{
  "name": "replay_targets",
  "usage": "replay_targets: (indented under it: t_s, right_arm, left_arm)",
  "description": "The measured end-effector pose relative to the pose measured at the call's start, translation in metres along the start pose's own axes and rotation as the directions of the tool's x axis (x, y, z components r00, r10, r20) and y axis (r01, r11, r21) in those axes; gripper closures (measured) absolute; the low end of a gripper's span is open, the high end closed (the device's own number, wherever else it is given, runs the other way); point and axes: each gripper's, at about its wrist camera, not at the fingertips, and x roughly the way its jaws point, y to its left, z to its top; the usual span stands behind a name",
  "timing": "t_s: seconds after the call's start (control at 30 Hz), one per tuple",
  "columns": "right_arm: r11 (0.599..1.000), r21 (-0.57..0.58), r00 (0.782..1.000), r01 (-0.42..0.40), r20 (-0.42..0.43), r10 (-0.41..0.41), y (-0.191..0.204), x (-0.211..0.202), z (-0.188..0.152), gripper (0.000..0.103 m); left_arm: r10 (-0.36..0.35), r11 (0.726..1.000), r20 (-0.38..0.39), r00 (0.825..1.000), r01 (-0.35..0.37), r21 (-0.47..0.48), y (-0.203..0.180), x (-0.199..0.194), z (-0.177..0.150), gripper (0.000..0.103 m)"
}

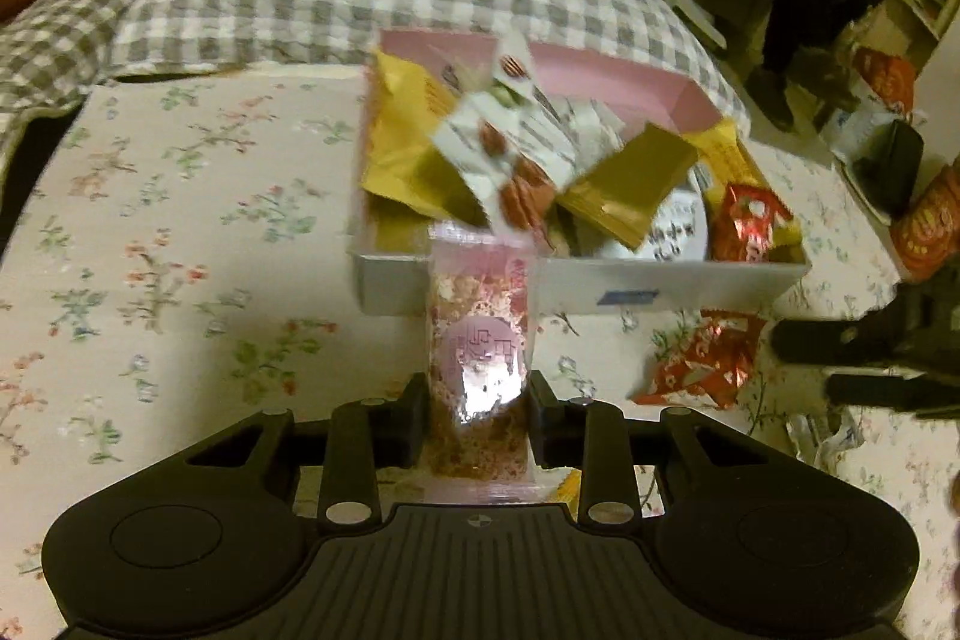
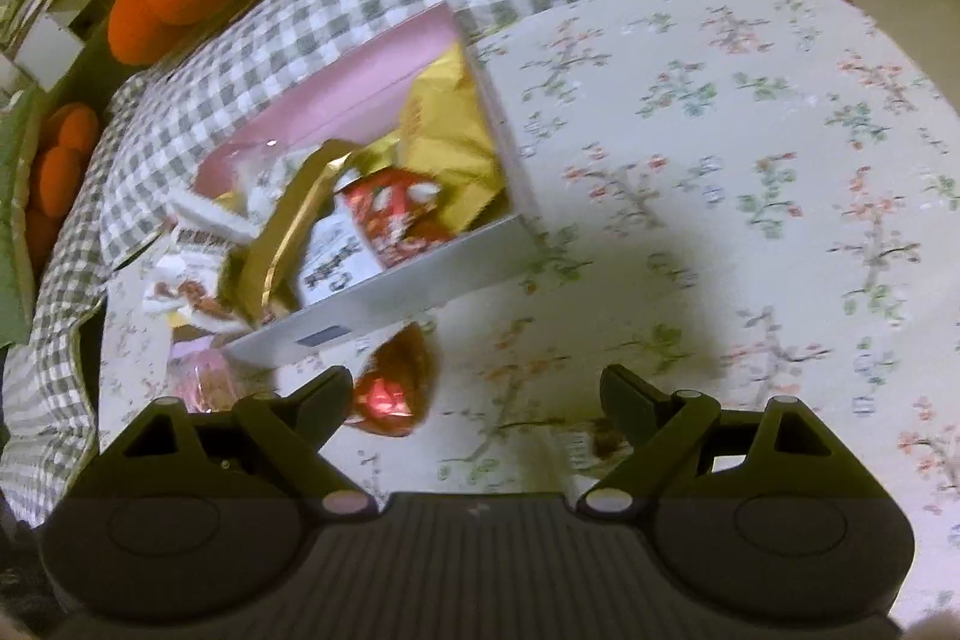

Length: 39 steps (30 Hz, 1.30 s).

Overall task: Organize snacks
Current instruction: 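Grasp red foil candy with right tool while left lifts the pink packet, then carry the pink packet and red foil candy into the box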

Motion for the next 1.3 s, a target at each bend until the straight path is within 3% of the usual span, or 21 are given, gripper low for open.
replay_targets:
  t_s: [0.17,0.33,0.47,0.57,0.63,0.87,1.3]
  right_arm:
    - [0.998,-0.024,0.998,-0.063,-0.012,0.062,0.017,0.016,-0.004,0.019]
    - [0.997,-0.050,0.998,-0.055,-0.009,0.055,0.030,0.032,-0.009,0.035]
    - [0.997,-0.059,0.999,-0.040,0.020,0.041,0.033,0.033,-0.010,0.039]
    - [0.998,-0.060,0.999,-0.035,0.036,0.037,0.032,0.033,-0.011,0.050]
    - [0.997,-0.071,0.999,-0.026,0.032,0.028,0.032,0.035,-0.012,0.069]
    - [0.998,-0.061,0.999,-0.035,0.006,0.036,0.034,0.033,-0.013,0.071]
    - [0.994,-0.049,0.995,-0.094,0.040,0.096,0.033,0.003,-0.004,0.071]
  left_arm:
    - [0.028,0.999,0.026,0.999,-0.027,-0.038,0.014,-0.016,0.002,0.073]
    - [0.018,0.999,0.031,0.999,-0.017,-0.052,0.018,-0.021,0.002,0.073]
    - [0.020,0.999,0.031,0.999,-0.019,-0.043,0.016,-0.020,0.002,0.073]
    - [0.021,0.999,0.030,0.999,-0.019,-0.050,0.018,-0.020,0.003,0.073]
    - [0.023,0.998,0.031,0.999,-0.022,-0.051,0.018,-0.020,0.003,0.073]
    - [0.020,0.998,0.028,0.999,-0.019,-0.052,0.018,-0.020,0.003,0.073]
    - [-0.001,0.997,0.052,0.999,0.006,-0.083,0.023,-0.023,0.009,0.073]
